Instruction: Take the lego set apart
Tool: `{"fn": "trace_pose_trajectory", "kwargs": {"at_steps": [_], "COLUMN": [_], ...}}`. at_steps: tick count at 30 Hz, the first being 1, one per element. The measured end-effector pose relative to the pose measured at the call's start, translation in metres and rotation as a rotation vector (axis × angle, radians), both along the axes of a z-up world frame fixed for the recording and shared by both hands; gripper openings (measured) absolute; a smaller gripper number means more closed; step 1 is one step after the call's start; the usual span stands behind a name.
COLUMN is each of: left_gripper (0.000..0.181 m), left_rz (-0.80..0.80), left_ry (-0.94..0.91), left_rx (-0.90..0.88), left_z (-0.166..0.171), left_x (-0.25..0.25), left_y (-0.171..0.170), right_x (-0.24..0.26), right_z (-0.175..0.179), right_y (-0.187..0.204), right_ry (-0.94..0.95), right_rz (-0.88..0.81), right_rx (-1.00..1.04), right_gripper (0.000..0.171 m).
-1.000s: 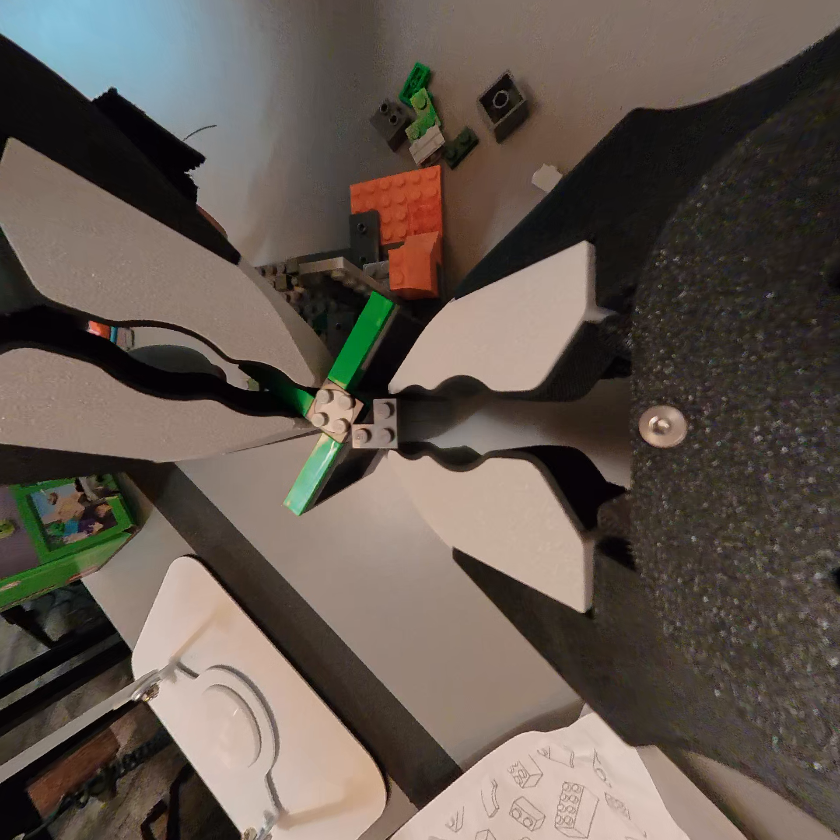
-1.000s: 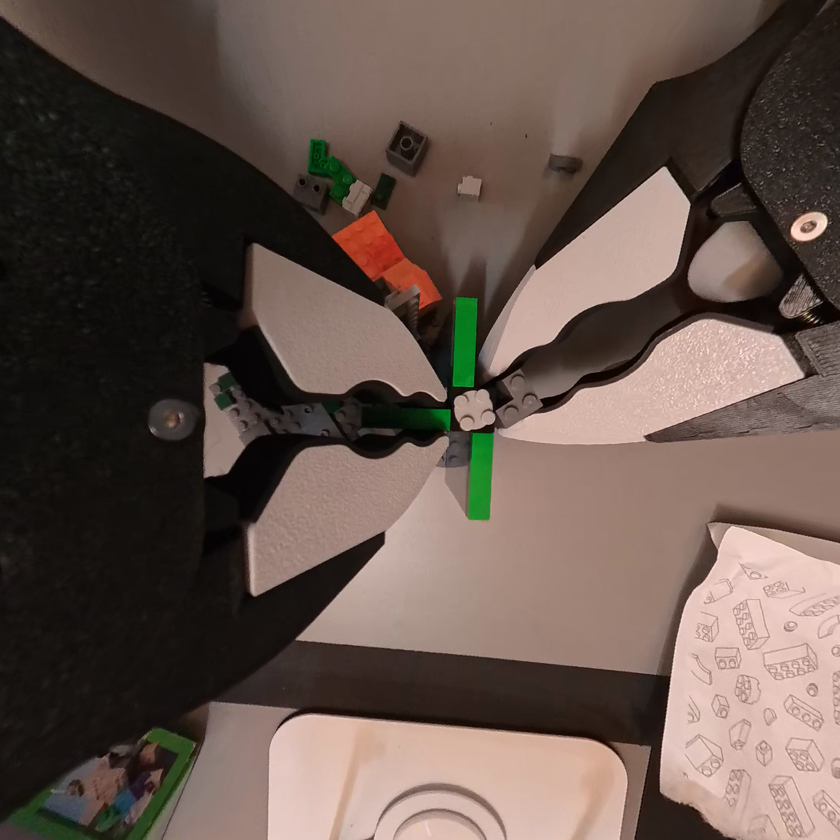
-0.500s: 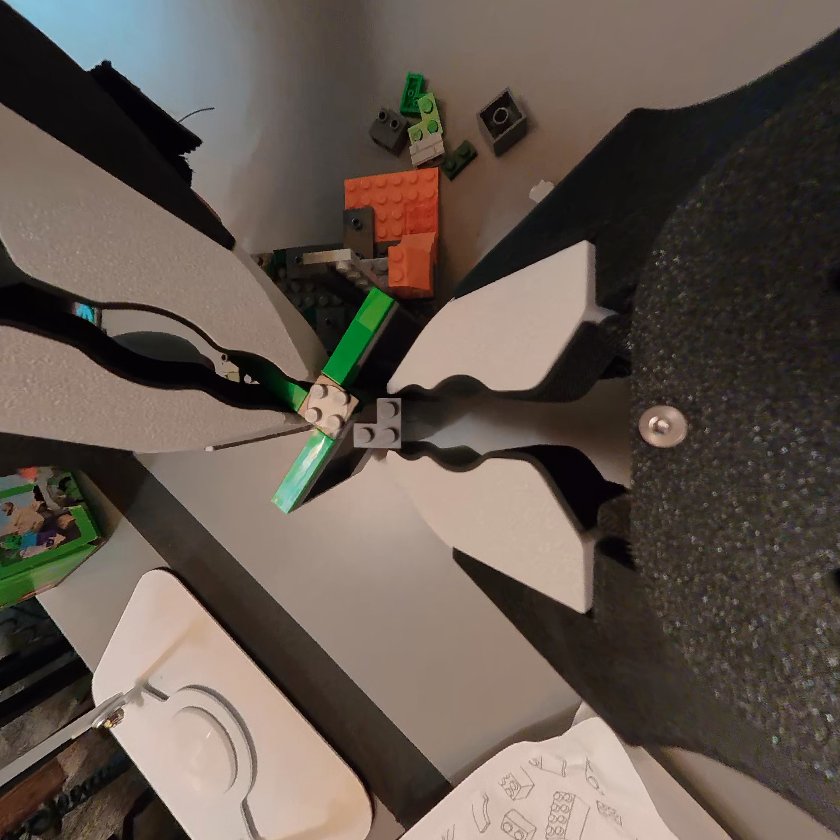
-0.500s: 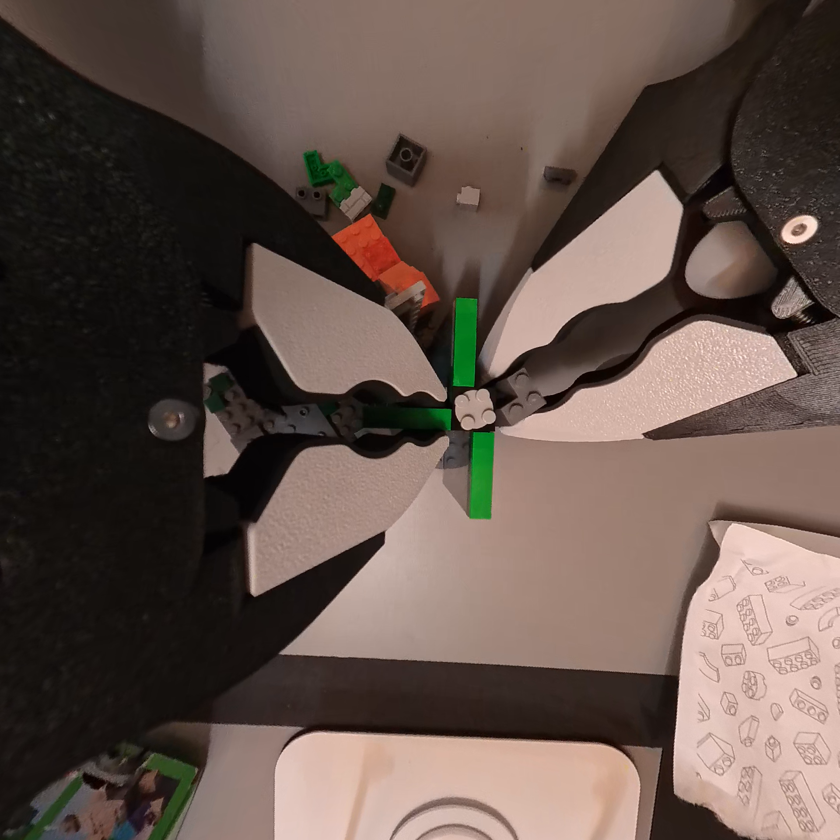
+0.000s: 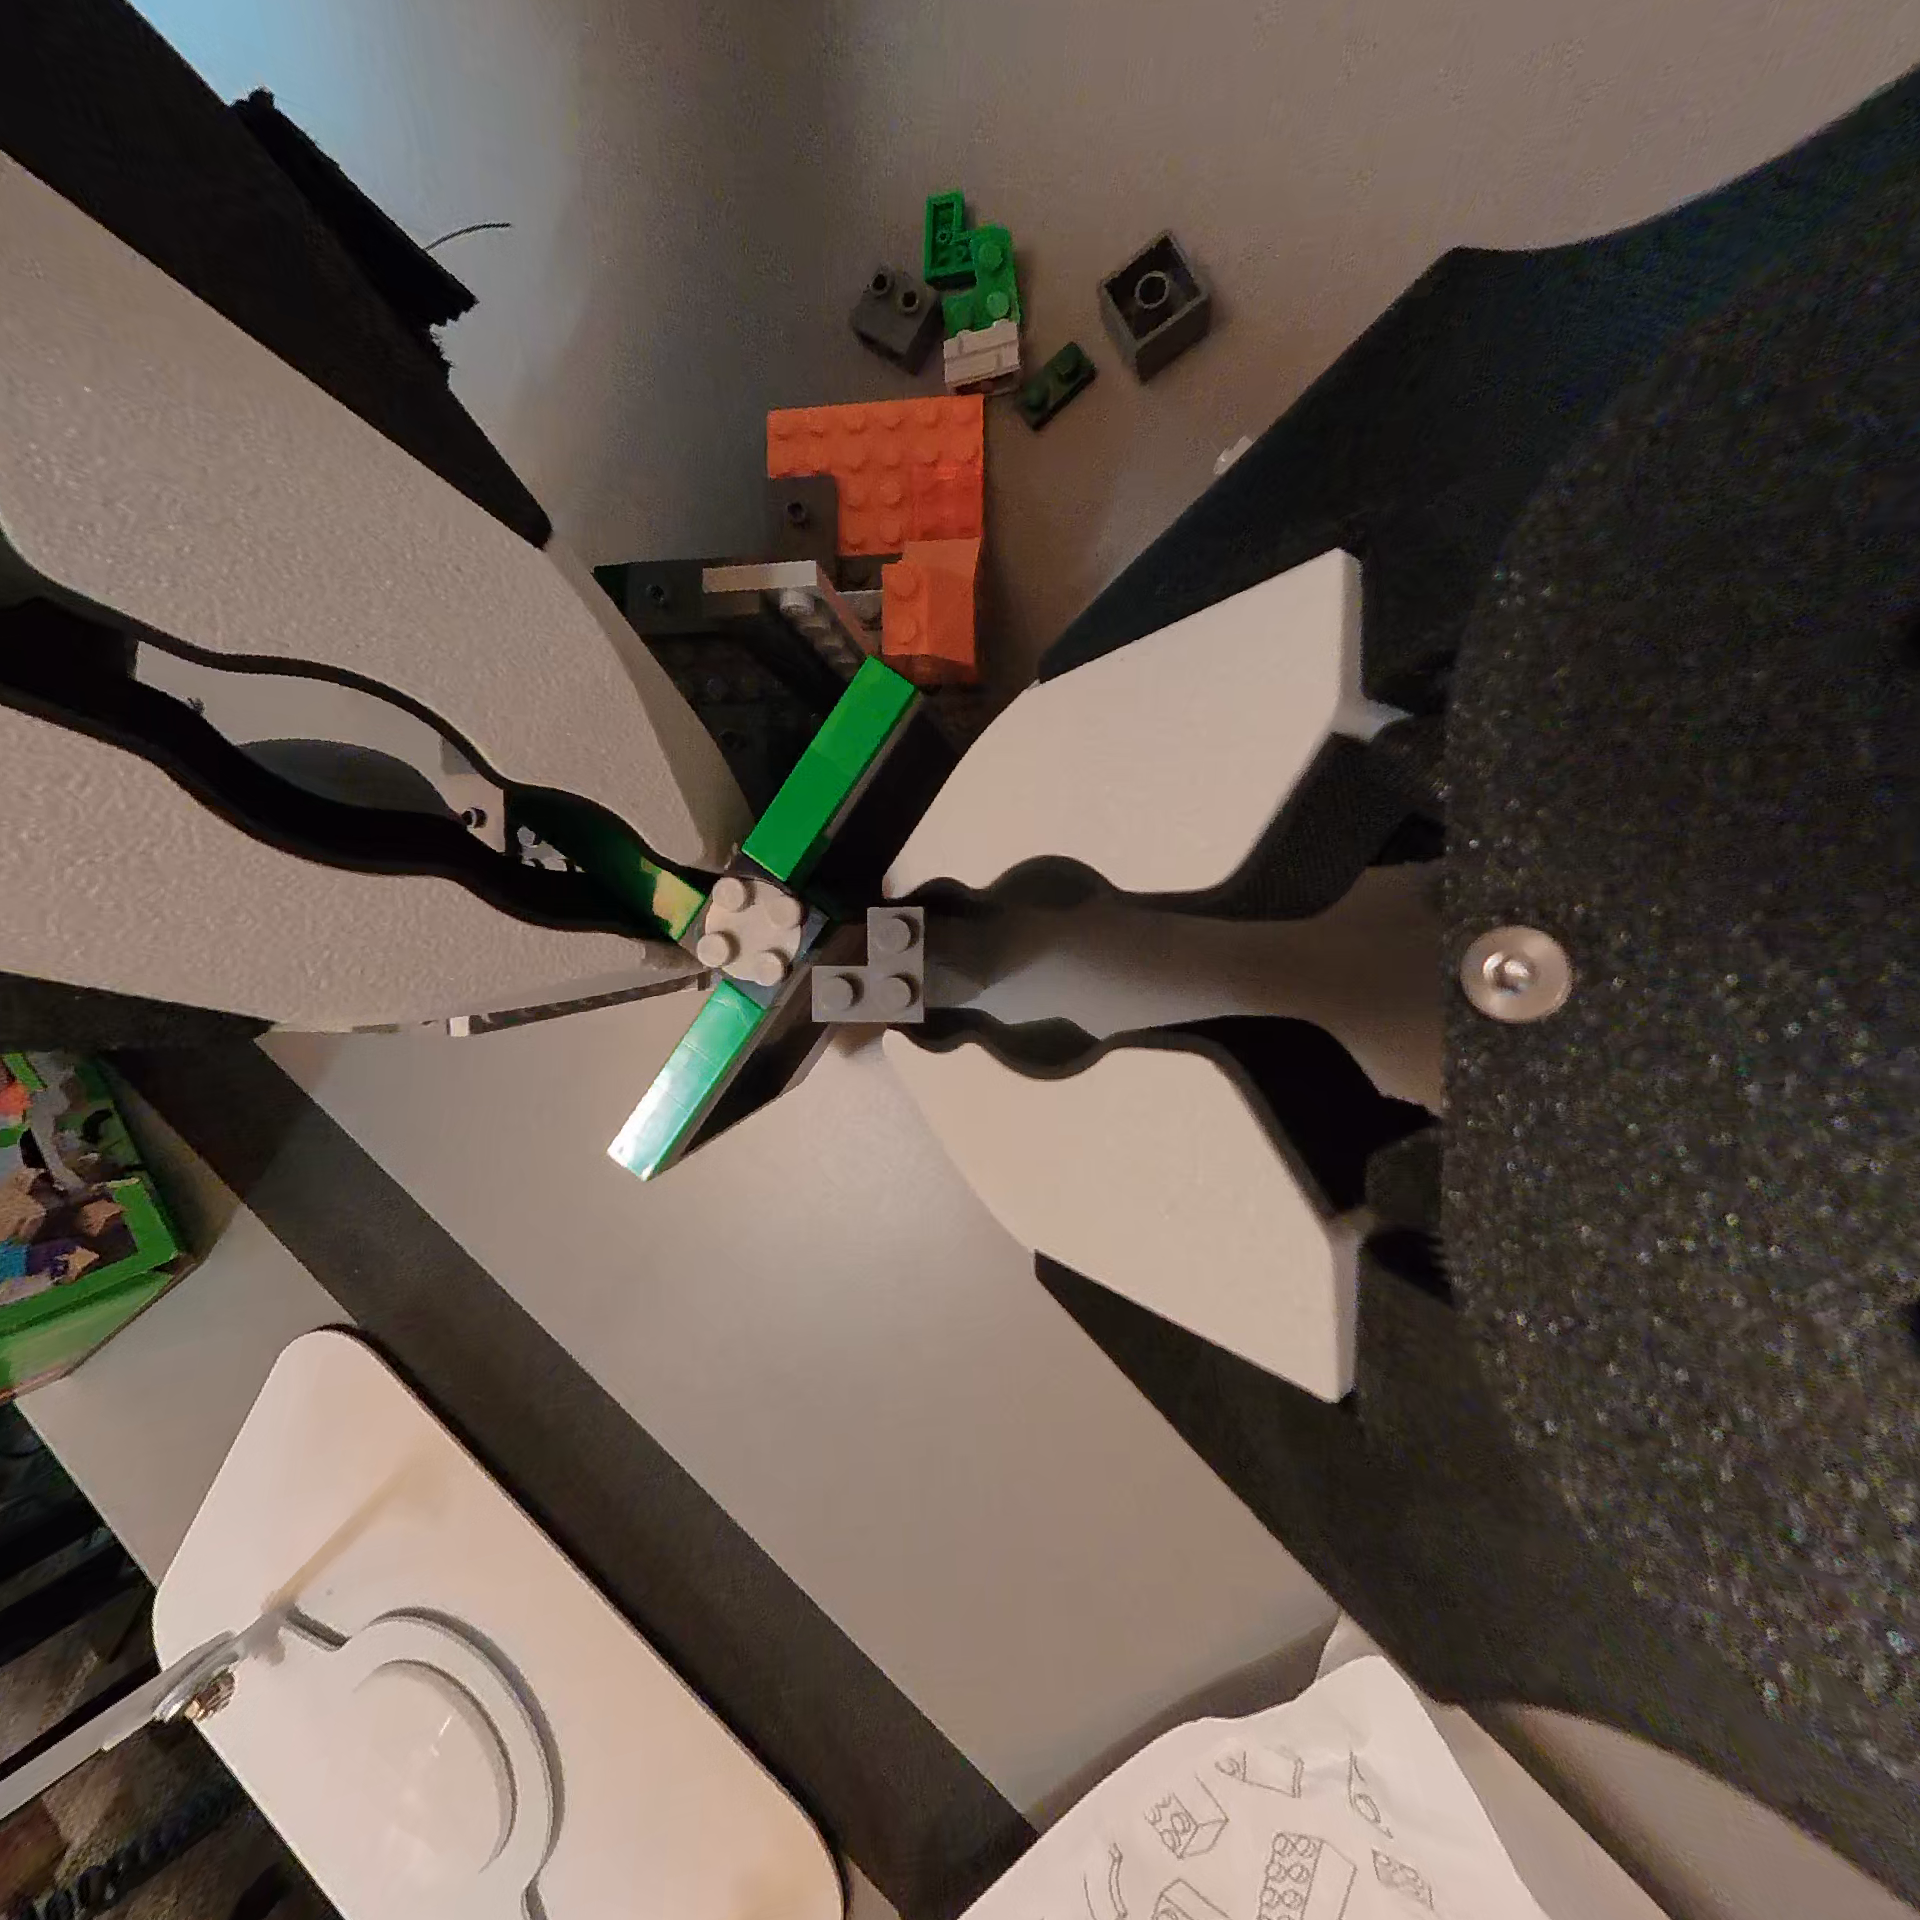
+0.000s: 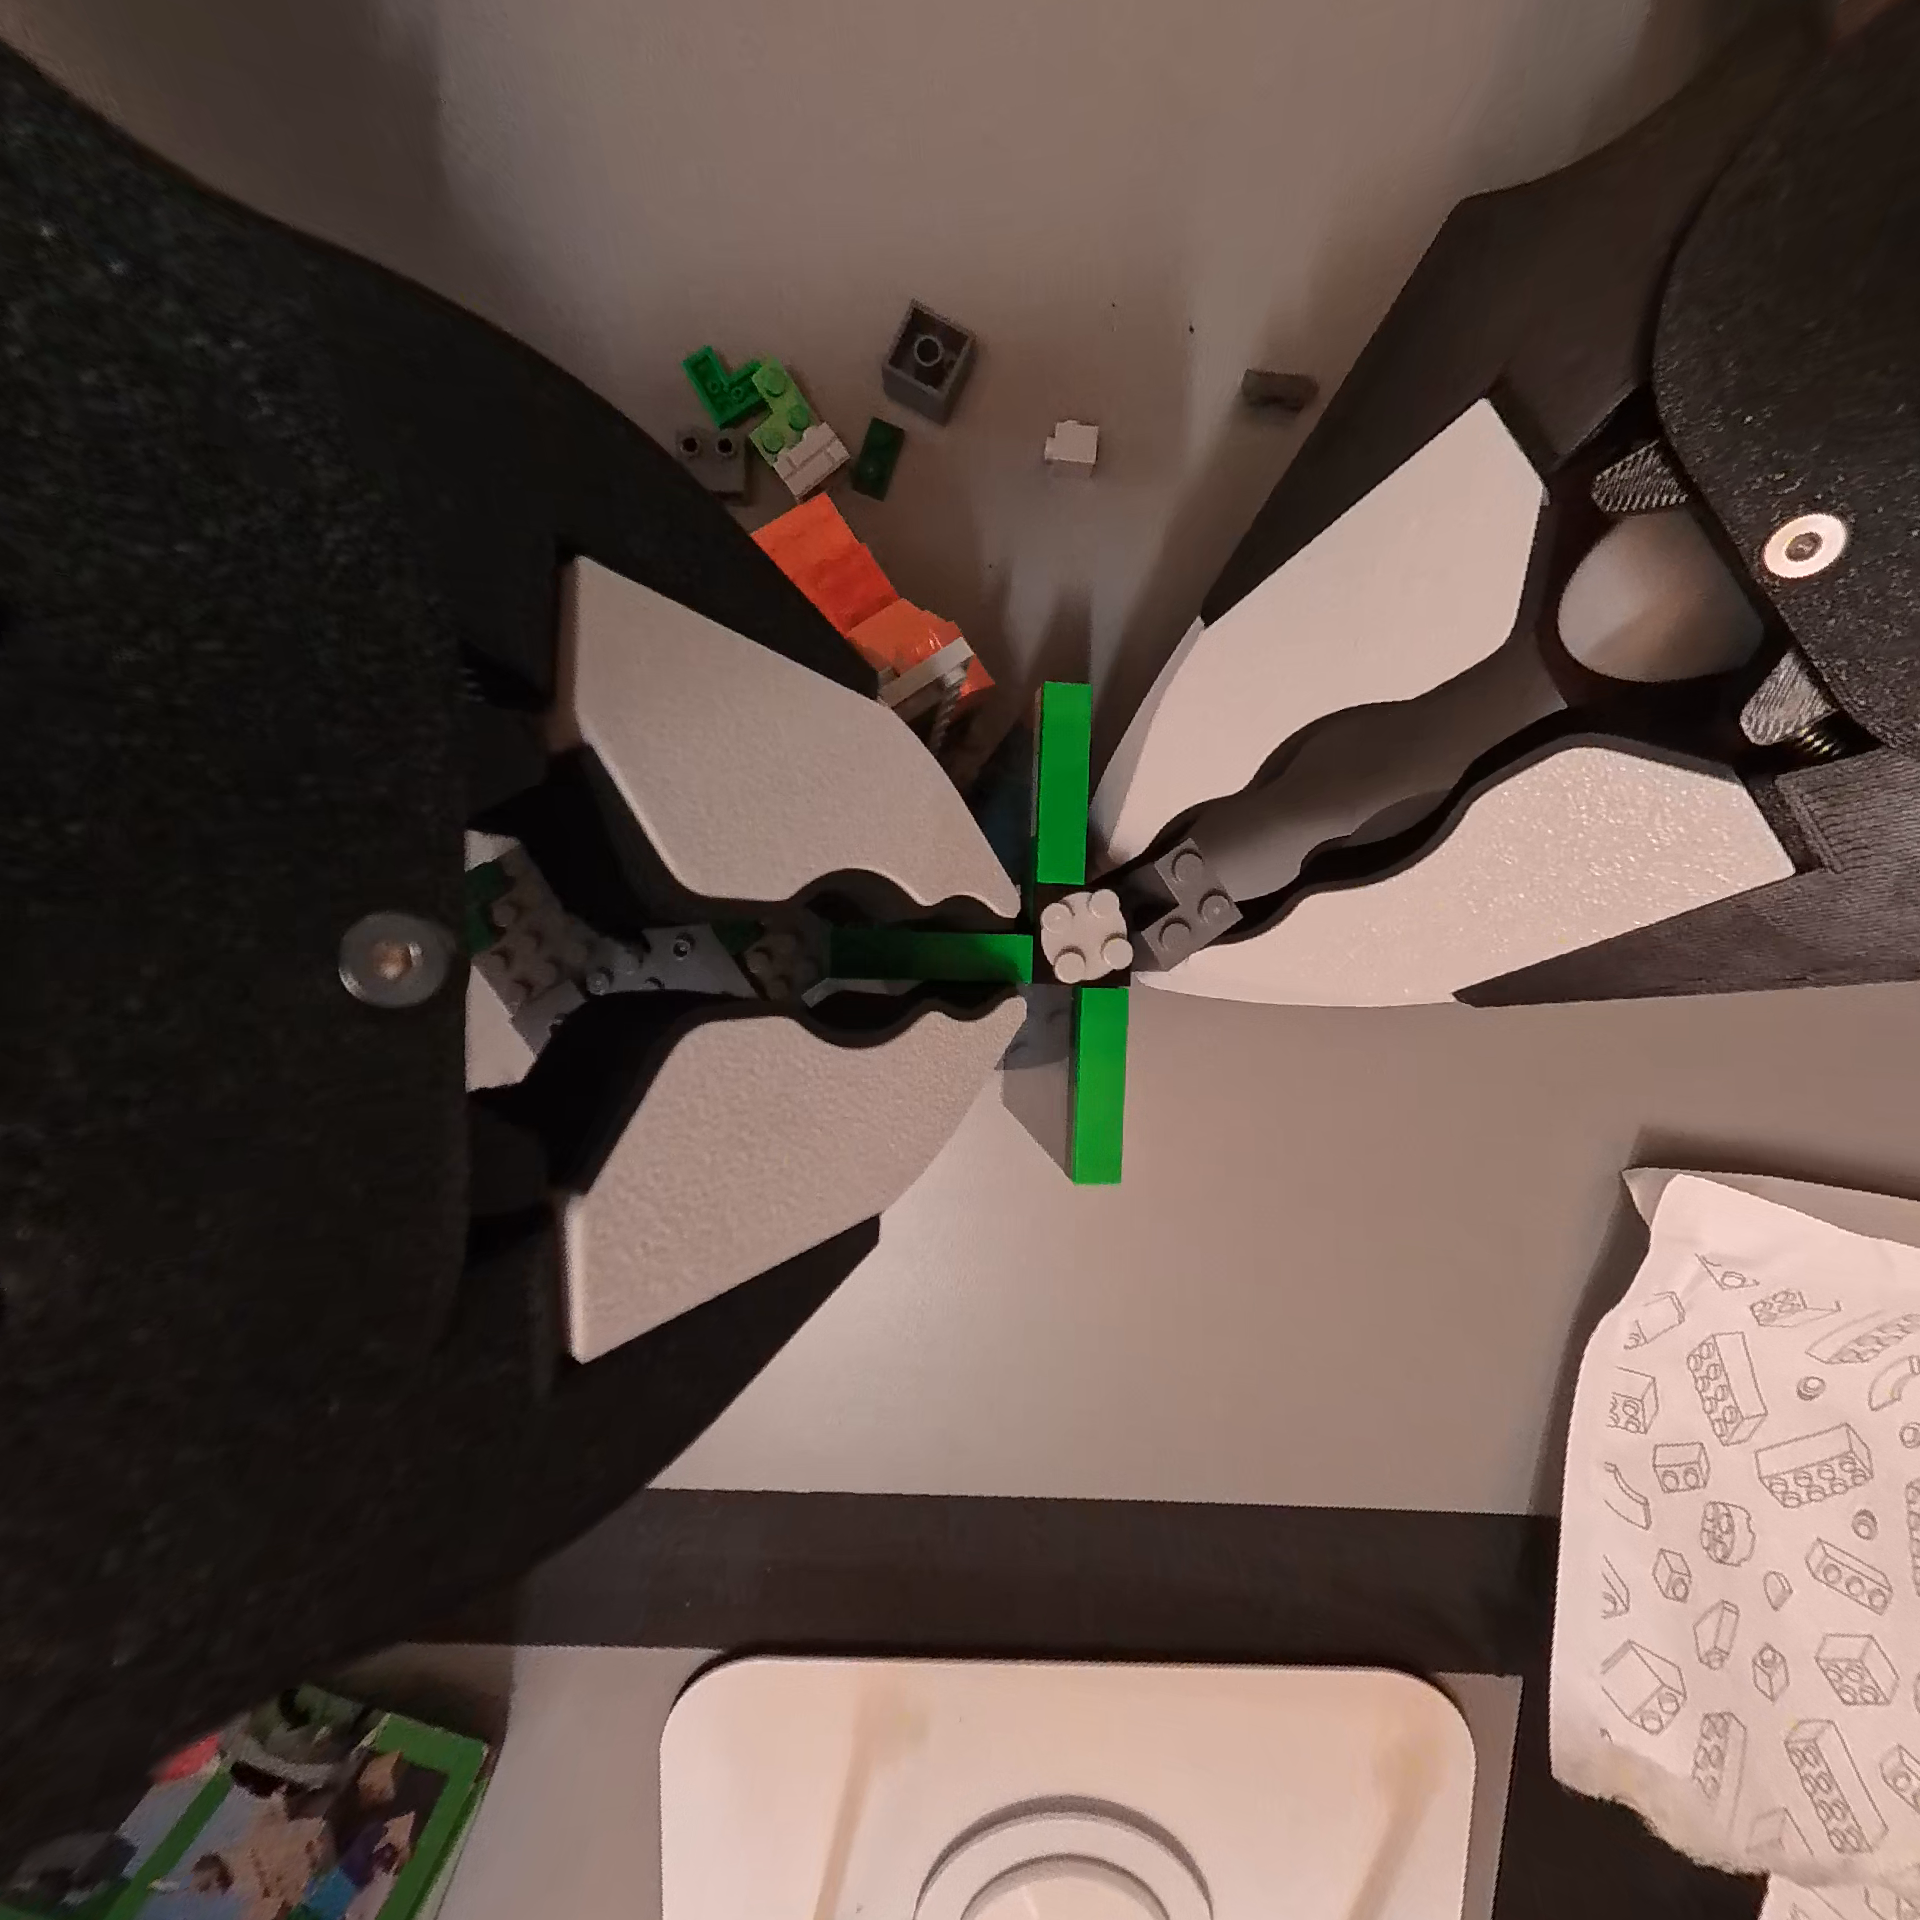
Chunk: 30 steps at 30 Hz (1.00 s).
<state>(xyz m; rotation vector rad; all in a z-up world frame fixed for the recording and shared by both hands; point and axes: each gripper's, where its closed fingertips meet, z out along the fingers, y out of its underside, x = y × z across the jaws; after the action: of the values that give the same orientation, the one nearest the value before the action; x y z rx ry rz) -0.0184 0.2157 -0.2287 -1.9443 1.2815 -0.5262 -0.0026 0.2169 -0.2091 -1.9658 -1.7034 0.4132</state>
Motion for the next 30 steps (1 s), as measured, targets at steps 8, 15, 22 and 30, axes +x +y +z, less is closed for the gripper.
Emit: {"fn": "trace_pose_trajectory", "kwargs": {"at_steps": [8,15,22,30], "left_gripper": [0.018,0.018,0.017,0.022], "left_rz": [0.005,0.012,0.009,0.012], "left_ry": [0.012,0.024,0.019,-0.058], "left_rx": [-0.017,-0.040,-0.029,-0.001], "left_z": [-0.001,-0.001,0.000,0.009], "left_x": [0.002,0.000,0.003,0.005], "left_y": [-0.003,-0.002,-0.005,-0.003], "right_x": [0.002,0.000,0.008,0.018], "right_z": [0.002,0.037,0.058,0.094], "right_y": [-0.002,-0.004,-0.009,-0.004], "right_ry": [-0.025,0.006,0.131,0.236], "right_rz": [-0.008,0.013,-0.025,-0.112], "right_rx": [-0.003,0.059,0.052,0.132], "right_gripper": [0.007,0.008,0.008,0.008]}}
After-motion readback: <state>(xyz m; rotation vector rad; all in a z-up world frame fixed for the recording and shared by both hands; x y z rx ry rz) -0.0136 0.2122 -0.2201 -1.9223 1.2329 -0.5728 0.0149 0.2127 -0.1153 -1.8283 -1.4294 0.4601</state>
